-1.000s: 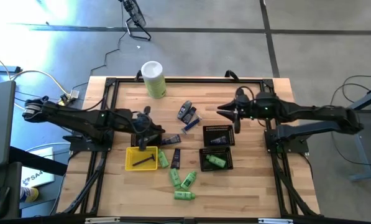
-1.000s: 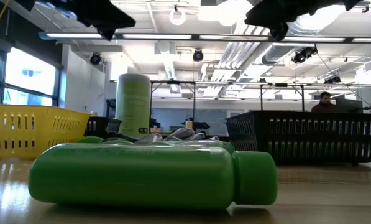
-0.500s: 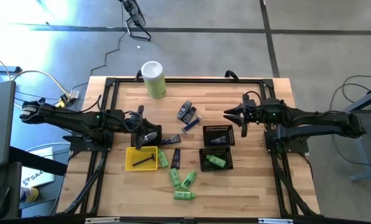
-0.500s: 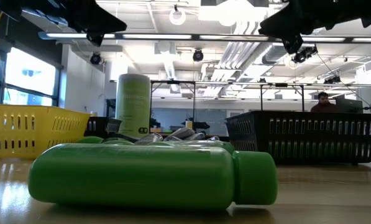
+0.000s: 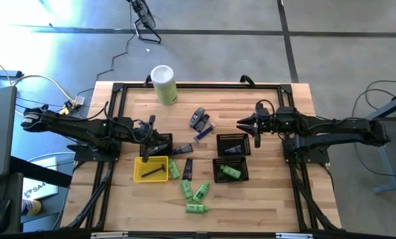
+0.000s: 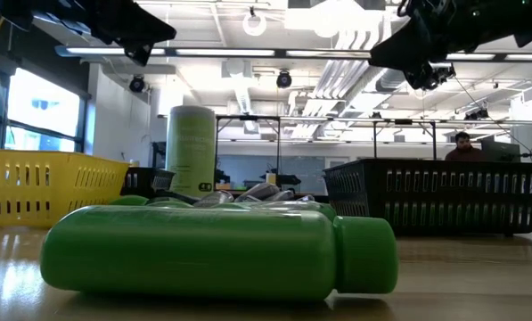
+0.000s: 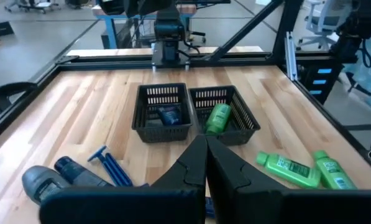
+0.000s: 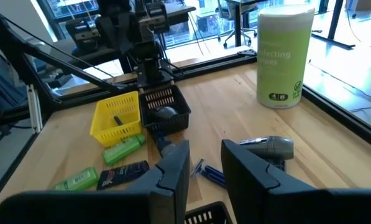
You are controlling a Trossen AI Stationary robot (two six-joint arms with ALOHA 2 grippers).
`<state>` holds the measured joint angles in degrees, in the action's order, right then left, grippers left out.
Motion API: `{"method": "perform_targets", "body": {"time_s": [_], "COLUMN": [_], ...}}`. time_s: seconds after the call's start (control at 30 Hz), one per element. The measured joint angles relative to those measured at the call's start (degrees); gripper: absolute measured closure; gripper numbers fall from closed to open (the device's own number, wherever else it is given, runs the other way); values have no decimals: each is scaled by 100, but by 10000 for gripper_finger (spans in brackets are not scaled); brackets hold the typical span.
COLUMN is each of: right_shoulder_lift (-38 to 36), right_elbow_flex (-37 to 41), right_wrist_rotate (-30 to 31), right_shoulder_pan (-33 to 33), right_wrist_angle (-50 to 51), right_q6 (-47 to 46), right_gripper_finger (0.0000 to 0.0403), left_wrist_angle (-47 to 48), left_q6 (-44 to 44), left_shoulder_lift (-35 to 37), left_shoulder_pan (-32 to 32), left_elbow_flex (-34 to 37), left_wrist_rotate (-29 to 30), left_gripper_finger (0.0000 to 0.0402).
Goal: Pick & Place Travel size toiletries
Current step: Put the blue shave cream into the top right black bin
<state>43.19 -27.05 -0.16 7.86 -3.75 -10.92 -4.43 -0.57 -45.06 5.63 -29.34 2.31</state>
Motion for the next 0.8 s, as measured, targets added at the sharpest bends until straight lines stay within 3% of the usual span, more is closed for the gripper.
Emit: {"method": "perform_targets", "body": {"time_s": [0.47,0.8], "right_shoulder_lift": [10,10], "right_elbow_flex": [0,0], "right_wrist_rotate": [1,27], "right_shoulder_pan": [0,2], "right_wrist_angle": [-171,-169], "right_q6": [110,1100], "right_gripper_finger": [317,317], "left_wrist_angle": [-13,-125], "left_q6": [12,8], "left_shoulder_lift": [-2,-4], "left_shoulder_pan": [1,0], "left_elbow_flex": [0,0], "left_wrist_rotate": [17,15], "left_gripper_finger": [401,401]}}
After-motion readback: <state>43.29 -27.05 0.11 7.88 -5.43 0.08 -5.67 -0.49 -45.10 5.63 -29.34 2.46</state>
